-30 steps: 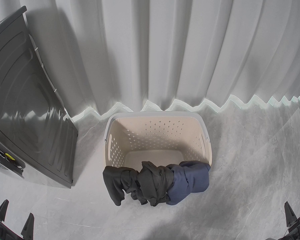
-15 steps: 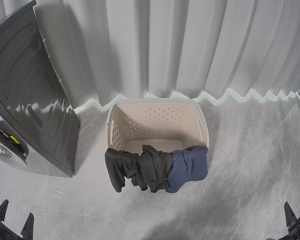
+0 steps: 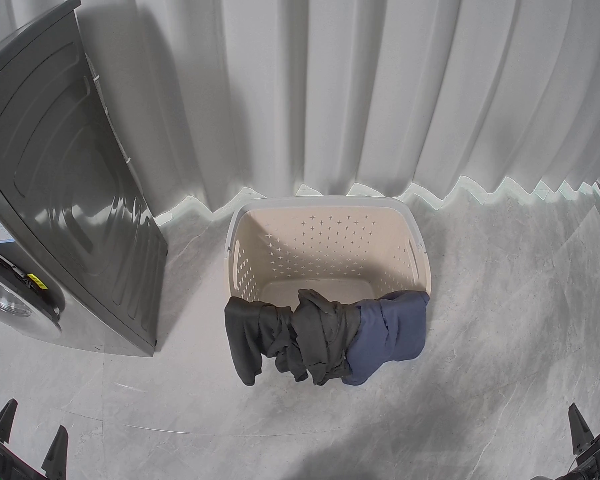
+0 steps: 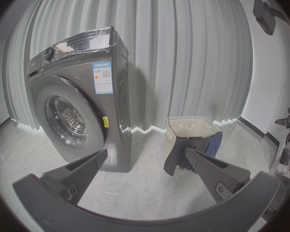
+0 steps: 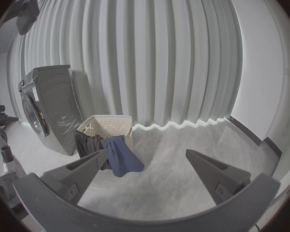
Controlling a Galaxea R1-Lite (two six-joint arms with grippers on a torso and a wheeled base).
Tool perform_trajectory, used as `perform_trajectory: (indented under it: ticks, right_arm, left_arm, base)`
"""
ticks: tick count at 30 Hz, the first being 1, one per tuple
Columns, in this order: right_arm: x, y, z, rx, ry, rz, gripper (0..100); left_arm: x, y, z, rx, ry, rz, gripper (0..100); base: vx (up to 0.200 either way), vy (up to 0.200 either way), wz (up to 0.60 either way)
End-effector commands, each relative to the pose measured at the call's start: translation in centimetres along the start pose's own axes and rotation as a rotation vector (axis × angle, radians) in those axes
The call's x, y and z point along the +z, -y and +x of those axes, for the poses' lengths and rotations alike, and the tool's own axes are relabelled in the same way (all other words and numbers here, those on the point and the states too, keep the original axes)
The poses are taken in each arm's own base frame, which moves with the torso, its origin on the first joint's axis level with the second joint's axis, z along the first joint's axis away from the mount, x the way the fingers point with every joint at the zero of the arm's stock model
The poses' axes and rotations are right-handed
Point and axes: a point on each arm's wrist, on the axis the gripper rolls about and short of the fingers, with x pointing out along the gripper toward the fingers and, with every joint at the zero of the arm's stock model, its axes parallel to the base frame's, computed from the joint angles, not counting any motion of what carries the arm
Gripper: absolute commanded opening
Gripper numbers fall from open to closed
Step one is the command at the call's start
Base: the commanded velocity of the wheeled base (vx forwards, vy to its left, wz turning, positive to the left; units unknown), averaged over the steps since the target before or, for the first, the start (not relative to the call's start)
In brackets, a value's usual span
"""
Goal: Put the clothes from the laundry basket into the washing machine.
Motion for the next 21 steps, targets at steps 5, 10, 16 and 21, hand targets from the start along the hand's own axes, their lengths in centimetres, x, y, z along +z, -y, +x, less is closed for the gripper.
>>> perform_trajectory:
  ticks: [5, 10, 16, 21]
  right_arm:
    - [-0.49, 0.0, 0.0, 0.001, 0.0, 0.0, 100]
    - [-0.49, 0.0, 0.0, 0.001, 0.0, 0.0, 100]
    - [-0.49, 0.0, 0.0, 0.001, 0.0, 0.0, 100]
    - [-0.49, 0.0, 0.0, 0.001, 0.0, 0.0, 100]
  left_arm:
    - [-0.44, -0.01, -0.03, 0.0, 0.004, 0.0, 100]
    - [-0.44, -0.01, -0.03, 0.0, 0.004, 0.0, 100]
    - [-0.5, -0.01, -0.02, 0.0, 0.001, 0.0, 100]
    - [-0.44, -0.01, -0.03, 0.0, 0.004, 0.001, 100]
  base:
    - [0.0, 0.2, 0.0]
    - [0.0, 0.2, 0.0]
    - [0.0, 0.033, 0.0]
    - [-0.04, 0.0, 0.0]
